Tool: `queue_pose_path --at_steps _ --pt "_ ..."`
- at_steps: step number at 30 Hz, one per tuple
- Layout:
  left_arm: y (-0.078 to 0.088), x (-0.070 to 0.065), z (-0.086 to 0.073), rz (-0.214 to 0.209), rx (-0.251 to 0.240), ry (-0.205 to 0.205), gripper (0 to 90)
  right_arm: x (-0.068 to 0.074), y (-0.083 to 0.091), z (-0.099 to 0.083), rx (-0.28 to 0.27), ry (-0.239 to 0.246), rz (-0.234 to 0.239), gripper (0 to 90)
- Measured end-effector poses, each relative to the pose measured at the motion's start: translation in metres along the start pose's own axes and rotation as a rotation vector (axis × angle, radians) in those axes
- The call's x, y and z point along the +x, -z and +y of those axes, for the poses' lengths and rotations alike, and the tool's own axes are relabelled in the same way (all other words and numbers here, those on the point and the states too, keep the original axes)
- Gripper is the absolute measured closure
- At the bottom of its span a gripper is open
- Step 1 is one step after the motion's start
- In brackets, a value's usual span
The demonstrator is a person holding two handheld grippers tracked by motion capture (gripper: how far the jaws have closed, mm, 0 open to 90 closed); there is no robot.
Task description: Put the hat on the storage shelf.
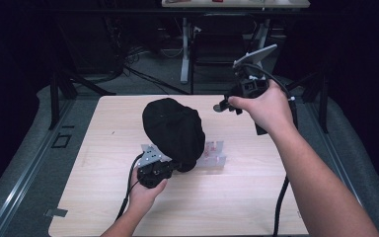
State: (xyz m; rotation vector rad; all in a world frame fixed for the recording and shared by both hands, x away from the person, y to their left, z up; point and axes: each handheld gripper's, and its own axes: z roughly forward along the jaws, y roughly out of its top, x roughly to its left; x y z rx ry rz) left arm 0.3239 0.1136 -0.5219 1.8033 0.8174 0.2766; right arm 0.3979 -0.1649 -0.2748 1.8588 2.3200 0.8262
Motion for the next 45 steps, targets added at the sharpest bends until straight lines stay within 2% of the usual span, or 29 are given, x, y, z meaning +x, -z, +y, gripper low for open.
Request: queue_pose_path --at_steps 5,9,15,19,21,22,23,24,25,26,27,28,29,32,38,40,45 --pt "0.001 0.004 -0.002 -0.015 0.003 0.016 84.7 -0.013 -0.005 -0.01 0.01 -0.01 -0.009 67.2" --pt "0.001 0.004 -0.003 -0.012 -0.005 0.021 83.8 -0.023 -0.007 -0.016 0.007 -0.028 0.008 66.7" --pt "0.003 0.004 -0.003 0.02 0.008 -0.007 79.9 -0.034 -0.013 -0.026 0.003 -0.027 0.001 65.8" --pt "0.005 0.002 -0.003 0.014 0.011 -0.005 77.0 -0.04 -0.017 -0.033 0.014 -0.028 0.011 65.8" --pt "0.007 0.002 -0.002 0.013 0.0 -0.002 73.3 -0.043 -0.019 -0.035 0.014 -0.032 0.012 65.8" --pt "0.008 0.001 -0.002 0.033 -0.007 -0.002 70.9 -0.045 -0.02 -0.036 0.018 -0.034 0.011 65.8" --pt "0.009 0.0 -0.001 0.035 -0.012 0.001 69.9 -0.046 -0.021 -0.037 0.022 -0.036 0.007 65.9" --pt "0.011 0.001 0.0 0.018 -0.009 -0.001 67.2 -0.049 -0.021 -0.038 0.018 -0.038 0.011 65.8" --pt "0.012 0.001 0.0 0.02 -0.017 0.001 65.1 -0.05 -0.021 -0.038 0.021 -0.04 0.009 65.8" --pt "0.014 0.0 0.0 0.041 -0.018 0.0 61.3 -0.051 -0.022 -0.039 0.023 -0.041 0.006 65.8" --pt "0.015 0.001 0.0 0.021 -0.014 -0.002 59.0 -0.053 -0.022 -0.04 0.022 -0.043 0.006 65.8" --pt "0.017 0.001 0.0 0.029 -0.009 0.003 57.7 -0.054 -0.023 -0.041 0.019 -0.044 0.005 65.7" --pt "0.019 0.002 0.0 0.031 0.005 -0.001 55.9 -0.055 -0.024 -0.041 0.021 -0.043 0.004 65.7" --pt "0.027 0.004 0.0 0.041 -0.001 0.001 51.0 -0.056 -0.026 -0.045 0.024 -0.037 -0.011 65.3" --pt "0.045 0.011 -0.002 0.073 0.009 -0.018 49.3 -0.056 -0.026 -0.053 0.019 -0.025 -0.016 65.1" --pt "0.052 0.015 -0.003 0.084 0.005 -0.013 49.3 -0.057 -0.027 -0.057 0.018 -0.017 -0.026 65.1" --pt "0.075 0.029 -0.009 0.15 0.006 -0.009 49.3 -0.062 -0.029 -0.073 0.015 -0.002 -0.028 64.7"
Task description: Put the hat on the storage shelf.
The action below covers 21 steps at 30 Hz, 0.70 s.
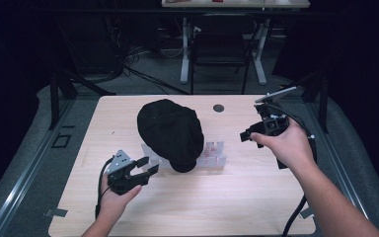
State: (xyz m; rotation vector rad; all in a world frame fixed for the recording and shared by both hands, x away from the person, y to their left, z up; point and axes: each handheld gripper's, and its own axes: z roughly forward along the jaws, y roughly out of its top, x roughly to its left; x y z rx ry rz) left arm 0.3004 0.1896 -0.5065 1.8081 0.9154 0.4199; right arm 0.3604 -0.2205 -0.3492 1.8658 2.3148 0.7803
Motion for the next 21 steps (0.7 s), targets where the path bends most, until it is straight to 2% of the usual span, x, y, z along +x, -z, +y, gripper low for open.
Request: queue_pose_path --at_steps 3,6,8,11,14,16,19,21 --pt "0.011 0.012 -0.005 0.035 0.01 0.012 49.3 -0.007 -0.005 -0.013 0.005 0.005 -0.026 64.6" --pt "0.022 0.023 -0.012 0.073 0.01 0.041 49.3 -0.015 -0.011 -0.028 0.009 0.004 -0.039 64.4" --pt "0.029 0.032 -0.017 0.094 0.023 0.053 49.3 -0.02 -0.014 -0.038 0.006 0.024 -0.07 64.3" --pt "0.036 0.04 -0.022 0.124 0.037 0.062 49.3 -0.026 -0.019 -0.053 -0.004 0.019 -0.063 64.3" --pt "0.043 0.047 -0.028 0.149 0.041 0.081 49.2 -0.03 -0.023 -0.067 -0.017 0.035 -0.084 64.2" --pt "0.045 0.051 -0.032 0.16 0.048 0.091 48.9 -0.033 -0.026 -0.077 -0.04 0.042 -0.086 64.2" --pt "0.048 0.056 -0.038 0.168 0.06 0.109 48.6 -0.036 -0.032 -0.089 -0.049 0.029 -0.058 64.2" --pt "0.048 0.058 -0.042 0.175 0.063 0.115 48.5 -0.038 -0.038 -0.098 -0.054 0.035 -0.065 64.2"
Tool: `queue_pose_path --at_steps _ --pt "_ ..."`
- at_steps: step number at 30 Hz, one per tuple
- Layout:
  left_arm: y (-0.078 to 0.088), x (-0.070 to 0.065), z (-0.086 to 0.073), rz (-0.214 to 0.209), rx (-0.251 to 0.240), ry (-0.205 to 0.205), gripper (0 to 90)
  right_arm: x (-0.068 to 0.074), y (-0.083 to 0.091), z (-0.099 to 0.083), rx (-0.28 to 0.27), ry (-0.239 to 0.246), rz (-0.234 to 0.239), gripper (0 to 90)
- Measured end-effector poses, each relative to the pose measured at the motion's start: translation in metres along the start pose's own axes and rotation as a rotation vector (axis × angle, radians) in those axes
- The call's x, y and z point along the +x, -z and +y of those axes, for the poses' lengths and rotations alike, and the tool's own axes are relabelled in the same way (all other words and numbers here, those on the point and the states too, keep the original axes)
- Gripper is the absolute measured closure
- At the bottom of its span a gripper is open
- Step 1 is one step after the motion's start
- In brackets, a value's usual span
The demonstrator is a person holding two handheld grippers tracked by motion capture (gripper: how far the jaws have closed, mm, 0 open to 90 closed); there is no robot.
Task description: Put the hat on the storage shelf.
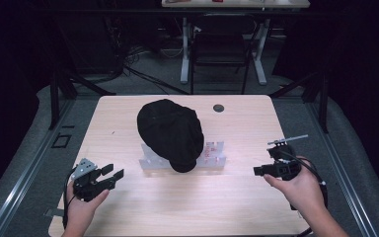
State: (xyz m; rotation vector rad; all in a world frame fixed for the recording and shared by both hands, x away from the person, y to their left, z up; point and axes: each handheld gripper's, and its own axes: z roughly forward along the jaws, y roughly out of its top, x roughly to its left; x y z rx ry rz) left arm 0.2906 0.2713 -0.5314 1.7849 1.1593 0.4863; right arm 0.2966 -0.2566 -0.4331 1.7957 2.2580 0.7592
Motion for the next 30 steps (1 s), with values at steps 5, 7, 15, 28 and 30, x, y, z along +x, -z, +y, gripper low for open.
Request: queue_pose_path --at_steps 5,7,15,28,30 --pt "-0.002 0.003 -0.005 0.018 0.015 -0.009 48.3 -0.007 -0.017 -0.023 -0.02 -0.027 0.012 64.1" --pt "-0.003 0.003 -0.007 0.022 0.024 -0.02 48.3 -0.01 -0.022 -0.03 -0.037 -0.037 0.005 64.1" --pt "-0.008 0.0 -0.012 0.016 0.035 -0.032 48.2 -0.015 -0.048 -0.064 -0.111 -0.043 -0.04 63.9" --pt "-0.014 -0.003 -0.016 -0.001 0.044 -0.038 48.0 -0.019 -0.066 -0.092 -0.245 -0.018 -0.047 61.7" --pt "-0.014 -0.003 -0.016 0.0 0.044 -0.043 47.6 -0.019 -0.066 -0.095 -0.271 -0.012 -0.038 59.8"
